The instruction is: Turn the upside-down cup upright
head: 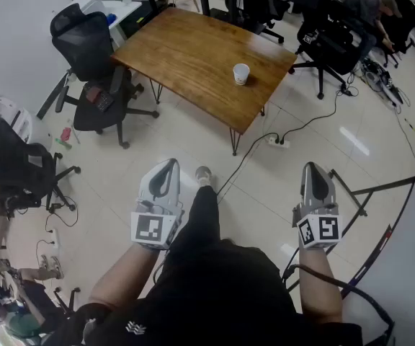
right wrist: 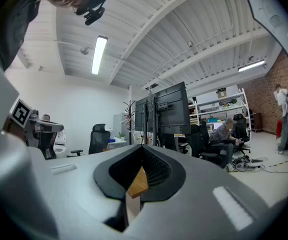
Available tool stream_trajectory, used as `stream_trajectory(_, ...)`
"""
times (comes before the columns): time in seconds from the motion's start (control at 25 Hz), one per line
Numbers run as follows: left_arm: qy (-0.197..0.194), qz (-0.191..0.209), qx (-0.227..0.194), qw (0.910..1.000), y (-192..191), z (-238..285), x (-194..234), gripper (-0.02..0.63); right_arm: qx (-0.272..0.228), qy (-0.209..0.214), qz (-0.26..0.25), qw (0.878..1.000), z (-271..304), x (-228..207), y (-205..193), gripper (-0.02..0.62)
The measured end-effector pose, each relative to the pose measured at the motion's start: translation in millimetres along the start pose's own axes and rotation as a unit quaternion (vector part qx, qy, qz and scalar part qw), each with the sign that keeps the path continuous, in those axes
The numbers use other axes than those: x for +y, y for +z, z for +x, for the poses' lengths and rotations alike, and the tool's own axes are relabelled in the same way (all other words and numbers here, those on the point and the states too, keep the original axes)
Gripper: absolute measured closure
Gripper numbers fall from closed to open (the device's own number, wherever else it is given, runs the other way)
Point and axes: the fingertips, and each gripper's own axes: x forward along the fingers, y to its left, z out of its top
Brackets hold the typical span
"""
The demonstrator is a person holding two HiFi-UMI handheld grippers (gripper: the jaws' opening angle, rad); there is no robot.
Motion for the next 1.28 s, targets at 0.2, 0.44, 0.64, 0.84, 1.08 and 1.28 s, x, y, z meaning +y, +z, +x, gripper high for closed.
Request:
stream_trajectory(0.2,-0.037,-0.001,0.013,0.9992,-23.3,65.0,30.8,0.606,-0.002,-0.04,-0.003,0.999,59.6,-20.5,-3.0,0.594)
stream_trajectory(0.44,-0.067,-0.012,-0.009,0.9976,6.8,172.7,90.9,0.606,0.009,-0.053,-0.014,0.998,164.4,-33.6,4.6,0.594)
stream_trajectory(0.64,-0.092,0.002,-0.026,0.9955,28.4,260.7,130.4,0.606,0.048,-0.015,-0.035,0.998,256.8,-30.9,-9.3,0.594)
stream_trajectory(0.84,-0.064,0.002,-0.039,0.9972,45.4,313.2,161.4,0.606,0.138,0.1,-0.106,0.98,305.6,-17.4,-44.4,0.594)
stream_trajectory(1.08,-0.036,0.013,-0.01,0.9992,28.3,331.6,176.6,0.606,0.19,0.103,-0.097,0.972,359.2,-46.8,-90.2,0.594)
stream_trajectory(1.28,-0.008,0.029,-0.003,0.9995,25.7,327.1,168.3,0.606,0.206,0.138,-0.038,0.968,388.7,-46.5,-125.5,0.587)
